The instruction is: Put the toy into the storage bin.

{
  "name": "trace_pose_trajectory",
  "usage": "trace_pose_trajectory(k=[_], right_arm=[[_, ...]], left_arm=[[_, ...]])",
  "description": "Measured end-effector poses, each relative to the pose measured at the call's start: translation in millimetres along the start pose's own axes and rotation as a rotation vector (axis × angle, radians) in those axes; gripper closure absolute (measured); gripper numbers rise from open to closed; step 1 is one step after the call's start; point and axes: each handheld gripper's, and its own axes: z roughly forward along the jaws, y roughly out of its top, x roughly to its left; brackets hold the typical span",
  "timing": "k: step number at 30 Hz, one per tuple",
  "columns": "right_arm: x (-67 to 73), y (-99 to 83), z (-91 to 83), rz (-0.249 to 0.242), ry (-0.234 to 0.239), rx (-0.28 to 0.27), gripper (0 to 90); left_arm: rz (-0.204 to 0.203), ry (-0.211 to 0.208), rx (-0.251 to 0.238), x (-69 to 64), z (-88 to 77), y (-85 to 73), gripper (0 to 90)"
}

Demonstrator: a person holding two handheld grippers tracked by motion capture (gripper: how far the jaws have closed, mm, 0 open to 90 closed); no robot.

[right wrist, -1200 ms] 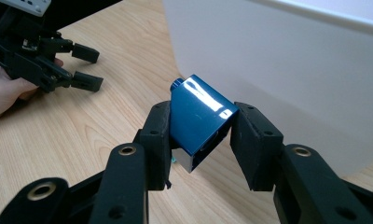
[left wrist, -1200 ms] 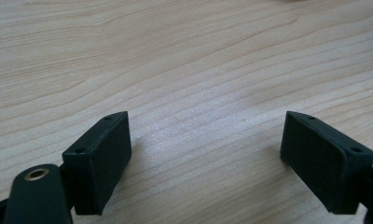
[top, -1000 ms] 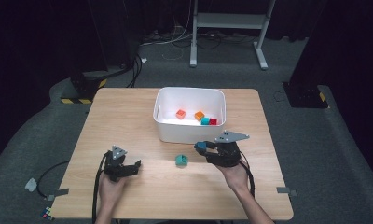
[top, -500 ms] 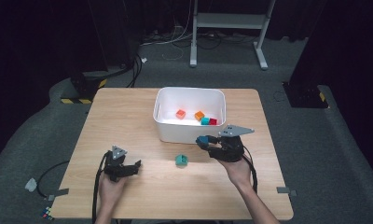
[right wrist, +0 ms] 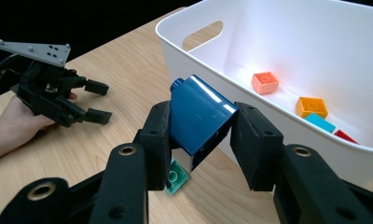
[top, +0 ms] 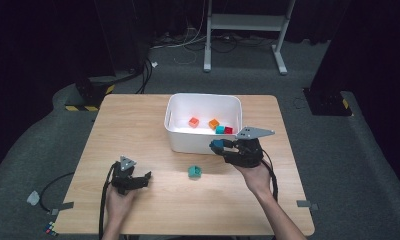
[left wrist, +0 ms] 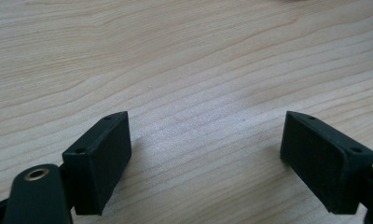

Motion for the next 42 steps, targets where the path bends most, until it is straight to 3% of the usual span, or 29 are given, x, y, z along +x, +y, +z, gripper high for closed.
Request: trace_pose_trajectory(k=[7, 11, 22, 35, 42], right_arm=[[0.1, 9.2, -2.7, -0.004, -0.001, -0.007, 59.0], [-3.1, 16.1, -4.0, 0.012, 0.024, -0.021, 59.0], [-7.2, 37.4, -6.9, 0.007, 0.018, -0.045, 59.0], [-12.6, 60.9, 3.8, 0.000, 0.000, -0.027, 59.0], [-21.6, 68.8, 9.2, 0.019, -0.017, -0.021, 59.0]], left_arm=[[0.000, 0.000, 0.000, 0.0, 0.0, 0.0, 16.4], [0.000, 0.000, 0.000, 0.0, 0.0, 0.0, 16.4], [0.001, 0.000, 0.000, 0.1, 0.0, 0.0, 16.4], [0.001, 0.000, 0.000, 0.1, 0.0, 0.0, 16.4], [0.001, 0.000, 0.000, 0.1, 0.0, 0.0, 16.4]])
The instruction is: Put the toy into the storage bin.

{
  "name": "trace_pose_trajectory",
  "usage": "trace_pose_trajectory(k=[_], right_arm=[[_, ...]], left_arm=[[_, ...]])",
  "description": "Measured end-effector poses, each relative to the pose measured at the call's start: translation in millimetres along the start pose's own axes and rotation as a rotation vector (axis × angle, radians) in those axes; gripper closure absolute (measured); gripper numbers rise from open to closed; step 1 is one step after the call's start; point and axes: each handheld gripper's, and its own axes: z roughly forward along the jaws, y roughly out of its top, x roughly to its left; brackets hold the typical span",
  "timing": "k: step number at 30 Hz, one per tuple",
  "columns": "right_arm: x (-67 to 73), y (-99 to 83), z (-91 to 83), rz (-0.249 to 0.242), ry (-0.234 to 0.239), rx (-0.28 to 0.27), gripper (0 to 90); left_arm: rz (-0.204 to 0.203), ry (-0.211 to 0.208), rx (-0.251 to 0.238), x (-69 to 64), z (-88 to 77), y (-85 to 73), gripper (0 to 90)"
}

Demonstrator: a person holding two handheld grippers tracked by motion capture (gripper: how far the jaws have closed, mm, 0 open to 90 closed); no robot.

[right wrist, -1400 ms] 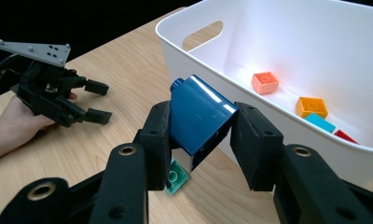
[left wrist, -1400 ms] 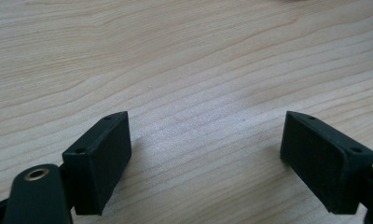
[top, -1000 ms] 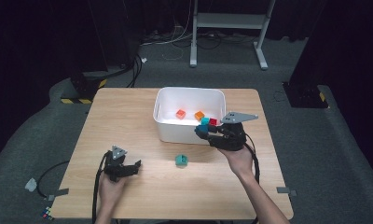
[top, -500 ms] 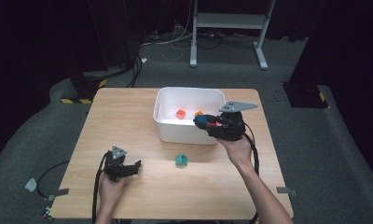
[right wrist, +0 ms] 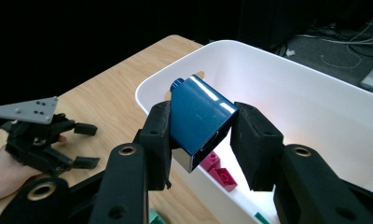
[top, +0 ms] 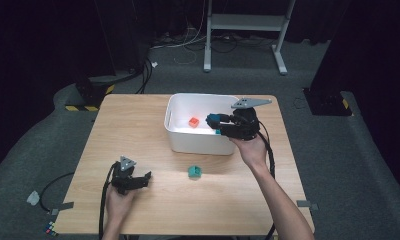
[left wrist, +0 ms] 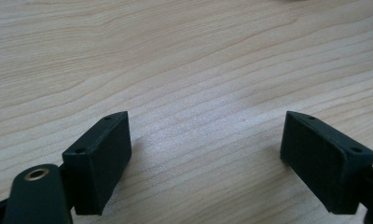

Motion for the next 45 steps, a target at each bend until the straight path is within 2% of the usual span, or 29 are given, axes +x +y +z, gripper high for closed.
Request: trace_pose_trajectory(k=[14, 24, 35, 45], right_arm=[[-21.0, 6.1, 15.1, 0.056, -0.042, 0.010, 59.0], [-32.2, 9.4, 29.9, 0.055, -0.104, 0.058, 59.0], [-44.7, 5.1, 44.6, 0.084, -0.140, 0.088, 58.9], [-49.5, 1.2, 55.1, 0.074, -0.173, 0.128, 58.0]], left_arm=[[0.000, 0.000, 0.000, 0.0, 0.0, 0.0, 16.4], [-0.002, -0.001, 0.000, 0.0, 0.0, 0.0, 16.4], [-0.003, -0.001, -0.001, 0.0, 0.0, 0.0, 16.4], [-0.002, -0.001, -0.001, 0.0, 0.0, 0.0, 16.4]])
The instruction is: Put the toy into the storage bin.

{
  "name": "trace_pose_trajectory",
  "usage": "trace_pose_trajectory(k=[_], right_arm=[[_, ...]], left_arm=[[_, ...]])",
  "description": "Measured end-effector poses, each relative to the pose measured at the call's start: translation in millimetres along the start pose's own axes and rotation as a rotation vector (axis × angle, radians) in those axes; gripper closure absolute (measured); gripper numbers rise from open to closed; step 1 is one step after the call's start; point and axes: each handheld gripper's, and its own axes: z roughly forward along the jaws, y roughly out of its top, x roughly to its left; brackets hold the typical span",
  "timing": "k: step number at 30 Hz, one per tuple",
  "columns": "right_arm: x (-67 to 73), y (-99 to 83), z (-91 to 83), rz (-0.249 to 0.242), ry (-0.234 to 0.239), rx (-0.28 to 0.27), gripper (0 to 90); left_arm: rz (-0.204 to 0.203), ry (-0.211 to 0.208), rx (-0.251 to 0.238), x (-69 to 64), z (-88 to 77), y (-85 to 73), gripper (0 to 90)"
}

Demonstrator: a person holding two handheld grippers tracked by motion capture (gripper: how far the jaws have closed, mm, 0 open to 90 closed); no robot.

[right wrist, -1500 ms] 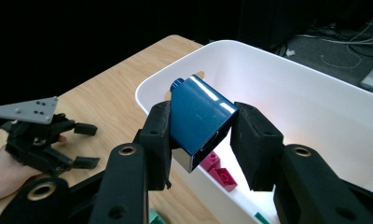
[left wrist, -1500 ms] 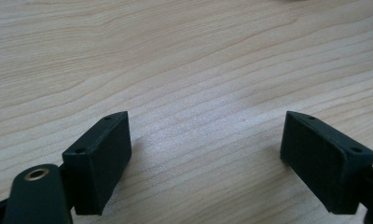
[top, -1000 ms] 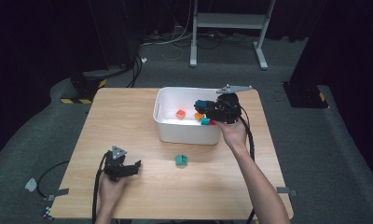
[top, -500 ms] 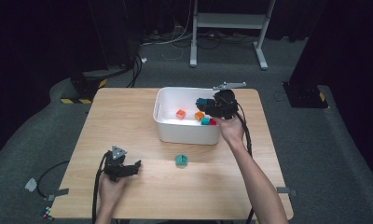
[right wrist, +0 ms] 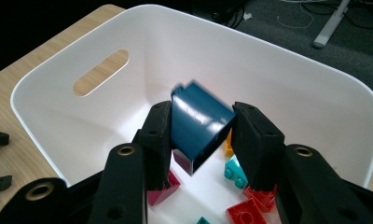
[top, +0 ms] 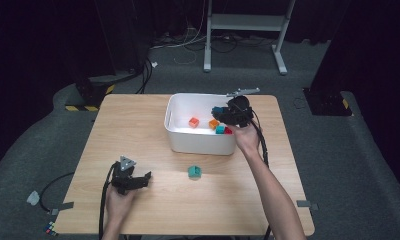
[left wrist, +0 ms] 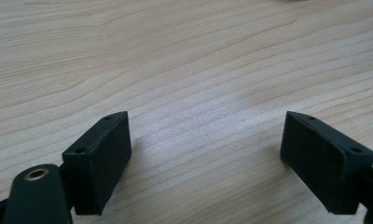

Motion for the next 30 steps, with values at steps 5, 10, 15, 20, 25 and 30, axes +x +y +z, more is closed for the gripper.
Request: trace_pose_trajectory(k=[5, 10, 15, 20, 25, 30], right_arm=[[-0.1, -1.3, 4.2, -0.003, -0.002, 0.011, 54.3], [1.4, -2.5, 3.1, -0.004, 0.000, 0.005, 51.4], [2.6, -5.1, 2.0, -0.006, 0.007, 0.007, 47.9], [3.5, -9.5, -4.2, 0.000, 0.010, -0.016, 44.9], [8.0, -17.4, -14.5, -0.005, 0.027, -0.040, 43.1], [14.2, -26.0, -24.9, -0.023, 0.048, -0.061, 43.1]], left_arm=[[0.000, 0.000, 0.000, 0.0, 0.0, 0.0, 16.4], [0.000, -0.001, 0.000, 0.0, 0.0, 0.0, 16.3], [0.001, -0.001, 0.000, 0.0, 0.0, 0.0, 16.3], [0.001, 0.000, 0.000, 0.0, 0.0, 0.0, 16.3], [0.002, 0.001, 0.000, 0.0, 0.0, 0.0, 16.3], [0.002, 0.001, 0.001, -0.1, 0.0, 0.0, 16.3]])
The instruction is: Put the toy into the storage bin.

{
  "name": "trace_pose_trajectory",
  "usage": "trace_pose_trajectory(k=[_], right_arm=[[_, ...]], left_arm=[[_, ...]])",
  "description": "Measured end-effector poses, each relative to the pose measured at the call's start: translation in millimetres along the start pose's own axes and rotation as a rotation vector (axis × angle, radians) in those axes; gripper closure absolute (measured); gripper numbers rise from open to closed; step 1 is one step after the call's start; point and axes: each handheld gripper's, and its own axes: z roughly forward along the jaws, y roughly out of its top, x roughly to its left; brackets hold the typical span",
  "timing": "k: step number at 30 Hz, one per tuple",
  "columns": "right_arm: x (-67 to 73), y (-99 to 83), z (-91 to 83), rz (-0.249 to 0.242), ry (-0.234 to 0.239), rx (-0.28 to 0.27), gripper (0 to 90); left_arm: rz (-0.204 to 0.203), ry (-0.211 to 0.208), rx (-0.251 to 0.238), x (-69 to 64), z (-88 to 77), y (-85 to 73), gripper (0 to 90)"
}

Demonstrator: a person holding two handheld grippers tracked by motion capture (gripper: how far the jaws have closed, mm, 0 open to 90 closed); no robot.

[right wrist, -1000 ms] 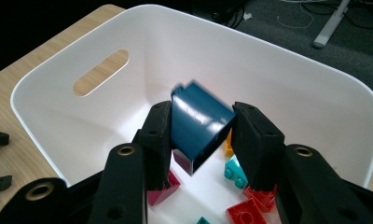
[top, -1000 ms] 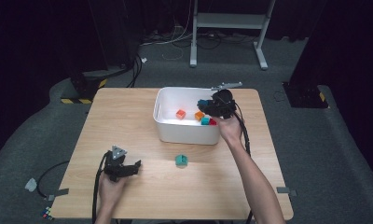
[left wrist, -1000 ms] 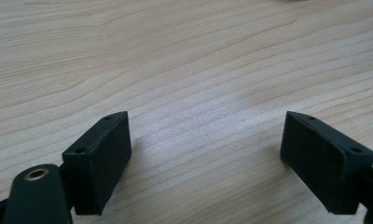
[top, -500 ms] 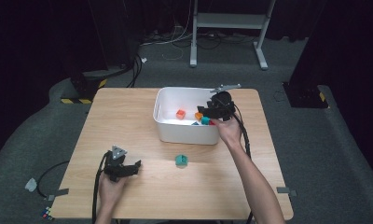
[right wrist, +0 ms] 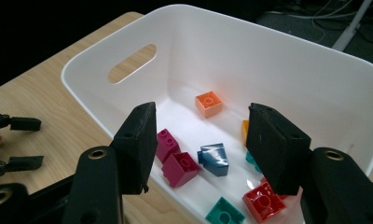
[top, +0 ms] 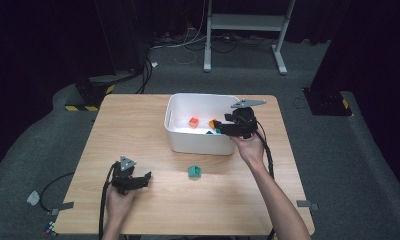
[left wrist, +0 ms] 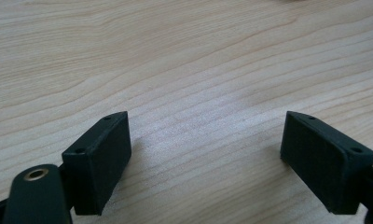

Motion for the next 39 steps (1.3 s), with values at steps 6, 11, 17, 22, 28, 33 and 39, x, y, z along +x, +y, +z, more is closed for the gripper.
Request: trace_pose_trajectory(k=[6, 11, 17, 22, 28, 33, 39], right_arm=[[8.7, -9.5, -10.8, -0.014, 0.034, -0.023, 42.8], [16.6, -17.2, -19.4, -0.017, 0.059, -0.057, 43.2], [22.7, -30.0, -21.1, -0.018, 0.068, -0.039, 43.1], [28.2, -41.1, -23.3, -0.028, 0.068, -0.039, 43.1], [30.6, -54.1, -23.1, -0.016, 0.075, -0.038, 42.9], [35.2, -66.6, -24.3, -0.004, 0.088, -0.059, 42.9], [47.0, -78.3, -20.1, -0.019, 0.104, -0.053, 42.7]], left_arm=[[0.000, 0.000, 0.000, 0.0, 0.0, 0.0, 16.3], [0.000, 0.000, 0.001, 0.0, 0.0, 0.0, 16.3], [0.001, 0.000, 0.000, 0.0, 0.0, 0.0, 16.2], [0.000, 0.000, 0.000, 0.0, 0.0, 0.0, 16.2], [0.005, 0.000, 0.004, 0.3, -0.3, 0.0, 16.3], [0.006, 0.000, 0.004, 0.3, -0.3, 0.0, 16.2], [0.006, 0.001, 0.004, 0.3, -0.3, 0.0, 16.3]])
